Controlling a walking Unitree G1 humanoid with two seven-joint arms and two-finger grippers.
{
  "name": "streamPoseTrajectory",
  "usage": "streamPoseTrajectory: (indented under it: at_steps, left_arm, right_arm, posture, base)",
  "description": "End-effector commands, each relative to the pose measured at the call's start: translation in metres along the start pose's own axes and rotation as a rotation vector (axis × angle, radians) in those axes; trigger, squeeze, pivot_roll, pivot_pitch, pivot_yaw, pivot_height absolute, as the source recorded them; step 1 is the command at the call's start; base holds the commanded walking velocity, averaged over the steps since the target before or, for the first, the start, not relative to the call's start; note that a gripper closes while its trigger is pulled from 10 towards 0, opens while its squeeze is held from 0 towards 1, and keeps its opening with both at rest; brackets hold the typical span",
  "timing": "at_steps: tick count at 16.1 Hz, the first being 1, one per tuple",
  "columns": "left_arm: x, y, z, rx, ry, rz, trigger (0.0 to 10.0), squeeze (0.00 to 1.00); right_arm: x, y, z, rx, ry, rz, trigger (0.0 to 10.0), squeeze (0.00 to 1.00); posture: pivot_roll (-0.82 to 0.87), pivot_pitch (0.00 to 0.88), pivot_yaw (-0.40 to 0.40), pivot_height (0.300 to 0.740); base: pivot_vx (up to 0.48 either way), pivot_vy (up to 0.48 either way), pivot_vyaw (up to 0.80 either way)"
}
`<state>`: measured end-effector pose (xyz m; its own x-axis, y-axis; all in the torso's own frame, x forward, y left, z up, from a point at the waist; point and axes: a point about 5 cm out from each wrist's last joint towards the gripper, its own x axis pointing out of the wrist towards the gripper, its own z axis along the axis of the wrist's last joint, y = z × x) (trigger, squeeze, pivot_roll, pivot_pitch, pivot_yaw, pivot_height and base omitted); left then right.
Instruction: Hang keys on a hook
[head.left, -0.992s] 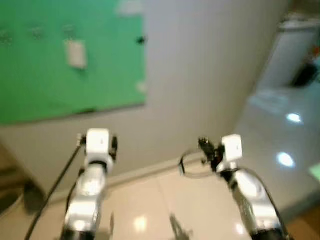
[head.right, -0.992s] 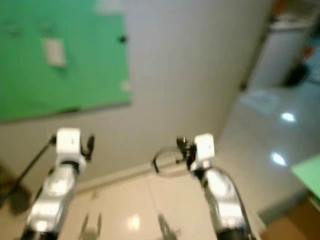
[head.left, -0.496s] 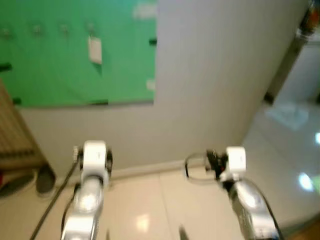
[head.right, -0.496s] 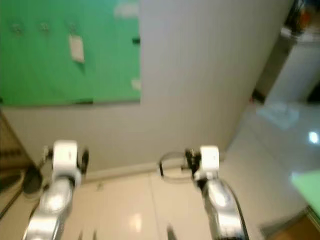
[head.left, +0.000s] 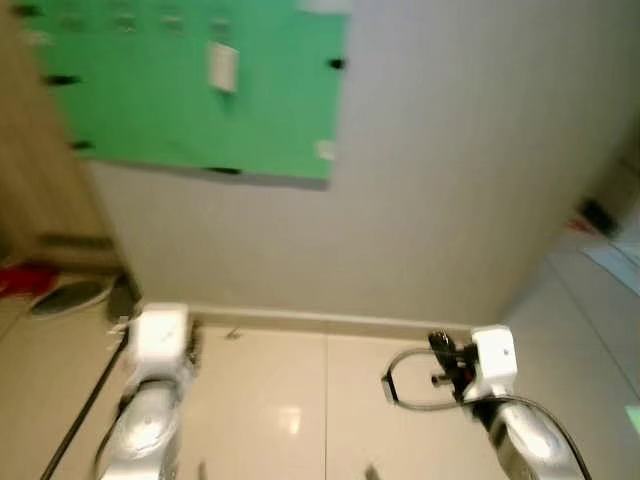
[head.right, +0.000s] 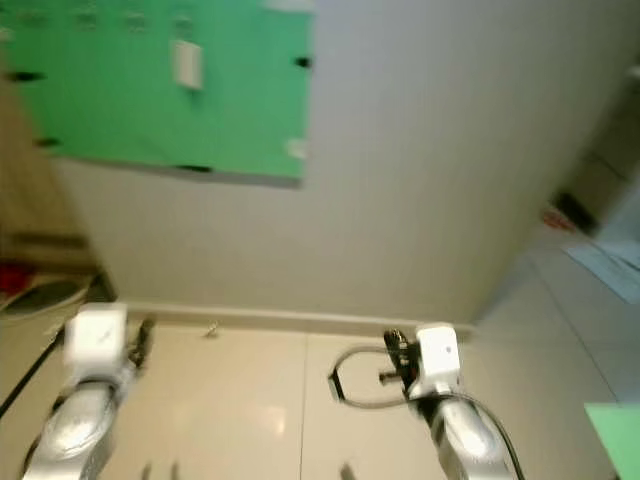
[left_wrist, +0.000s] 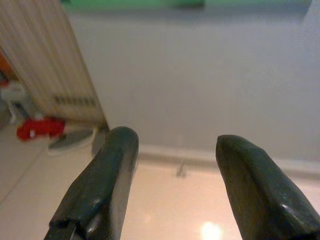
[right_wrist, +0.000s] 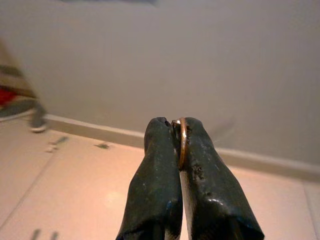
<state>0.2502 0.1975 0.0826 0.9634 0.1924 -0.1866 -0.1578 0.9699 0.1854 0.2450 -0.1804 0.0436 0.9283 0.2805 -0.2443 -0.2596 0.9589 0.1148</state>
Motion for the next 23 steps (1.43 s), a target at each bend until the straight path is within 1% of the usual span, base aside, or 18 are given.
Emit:
streamPoseTrajectory:
  at_steps: [1, 2, 3, 4, 5, 6, 7, 8, 9, 10, 11, 12, 13, 14, 17, 18, 19, 23]
  left_arm:
    - [0.012, -0.002, 0.008, 0.027, -0.03, -0.047, 10.0, 0.0]
    - [0.021, -0.007, 0.016, 0.045, -0.043, -0.113, 10.0, 0.0]
    - [0.028, -0.011, 0.03, 0.058, -0.089, -0.233, 10.0, 0.0]
    - [0.029, -0.013, 0.035, 0.065, -0.106, -0.274, 10.0, 0.0]
    - [0.034, -0.016, 0.048, 0.097, -0.149, -0.352, 10.0, 0.0]
    - [0.04, -0.027, 0.076, 0.161, -0.221, -0.557, 10.0, 0.0]
    - [0.04, -0.029, 0.08, 0.185, -0.222, -0.595, 10.0, 0.0]
    - [0.043, -0.031, 0.089, 0.258, -0.216, -0.711, 10.0, 0.0]
    - [0.044, -0.032, 0.093, 0.285, -0.217, -0.763, 10.0, 0.0]
    - [0.046, -0.036, 0.106, 0.351, -0.247, -0.872, 10.0, 0.0]
    - [0.047, -0.037, 0.109, 0.36, -0.255, -0.893, 10.0, 0.0]
    - [0.044, -0.041, 0.116, 0.364, -0.276, -1.01, 10.0, 0.0]
    - [0.042, -0.042, 0.128, 0.395, -0.324, -1.107, 10.0, 0.0]
    - [0.039, -0.042, 0.135, 0.375, -0.352, -1.158, 10.0, 0.0]
    - [0.031, -0.048, 0.145, 0.341, -0.375, -1.293, 10.0, 0.0]
    - [0.027, -0.051, 0.144, 0.341, -0.376, -1.351, 10.0, 0.0]
    - [0.026, -0.054, 0.142, 0.332, -0.362, -1.384, 10.0, 0.0]
    - [0.024, -0.063, 0.142, 0.3, -0.362, -1.433, 10.0, 0.0]
  right_arm:
    - [0.015, 0.007, 0.019, 0.006, -0.061, 0.053, 0.0, 0.0]
    - [0.024, 0.008, 0.035, 0.01, -0.094, 0.075, 0.0, 0.0]
    - [0.028, 0.01, 0.046, 0.051, -0.083, 0.169, 0.0, 0.0]
    - [0.029, 0.011, 0.05, 0.066, -0.077, 0.203, 0.0, 0.0]
    - [0.03, 0.012, 0.058, 0.085, -0.063, 0.272, 0.0, 0.0]
    - [0.031, 0.018, 0.088, 0.108, -0.118, 0.426, 0.0, 0.0]
    - [0.031, 0.019, 0.095, 0.116, -0.136, 0.455, 0.0, 0.0]
    - [0.031, 0.023, 0.113, 0.097, -0.141, 0.549, 0.0, 0.0]
    - [0.032, 0.024, 0.121, 0.084, -0.142, 0.587, 0.0, 0.0]
    - [0.033, 0.027, 0.136, 0.018, -0.124, 0.686, 0.0, 0.0]
    - [0.033, 0.028, 0.139, 0.002, -0.113, 0.71, 0.0, 0.0]
    - [0.032, 0.028, 0.149, -0.055, -0.091, 0.763, 0.0, 0.0]
    - [0.028, 0.028, 0.166, -0.097, -0.086, 0.819, 0.0, 0.0]
    - [0.025, 0.028, 0.175, -0.116, -0.093, 0.845, 0.0, 0.0]
    - [0.024, 0.027, 0.18, -0.159, -0.075, 0.874, 0.0, 0.0]
    - [0.024, 0.027, 0.178, -0.163, -0.061, 0.877, 0.0, 0.0]
    - [0.024, 0.029, 0.176, -0.164, -0.047, 0.883, 0.0, 0.0]
    - [0.024, 0.033, 0.176, -0.163, -0.042, 0.902, 0.0, 0.0]
  posture:
    - [-0.01, 0.0, -0.068, 0.74]
    - [-0.01, 0.0, -0.07, 0.74]
    - [-0.01, 0.0, -0.072, 0.74]
    - [-0.01, 0.0, -0.074, 0.74]
    - [0.0, 0.0, -0.078, 0.74]
    - [-0.01, 0.0, -0.079, 0.74]
    - [-0.01, 0.0, -0.079, 0.74]
    - [-0.02, 0.0, -0.075, 0.74]
    - [-0.02, 0.0, -0.072, 0.74]
    - [-0.02, 0.0, -0.067, 0.74]
    - [-0.03, 0.0, -0.062, 0.74]
    - [-0.04, 0.0, -0.053, 0.74]
    - [-0.04, 0.0, -0.05, 0.74]
    - [-0.05, 0.0, -0.049, 0.74]
    - [-0.06, 0.0, -0.052, 0.74]
    - [-0.06, 0.0, -0.055, 0.74]
    - [-0.06, 0.0, -0.054, 0.74]
    - [-0.07, 0.0, -0.055, 0.74]
  base:
    - [0.0, 0.0, 0.71]
    - [0.0, 0.0, 0.71]
    - [0.0, 0.0, 0.71]
    - [0.0, 0.0, 0.71]
    - [0.0, 0.0, 0.0]
    - [0.0, 0.0, 0.0]
    - [0.0, 0.0, 0.0]
    - [0.0, 0.0, 0.0]
    - [0.0, 0.0, 0.0]
    - [0.0, 0.0, 0.0]
    - [0.0, 0.0, 0.0]
    - [0.0, 0.0, 0.0]
    - [0.0, 0.0, 0.0]
    - [0.0, 0.0, 0.0]
    - [0.0, 0.0, 0.0]
    - [0.0, 0.0, 0.0]
    - [0.0, 0.0, 0.0]
    - [0.0, 0.0, 0.0]
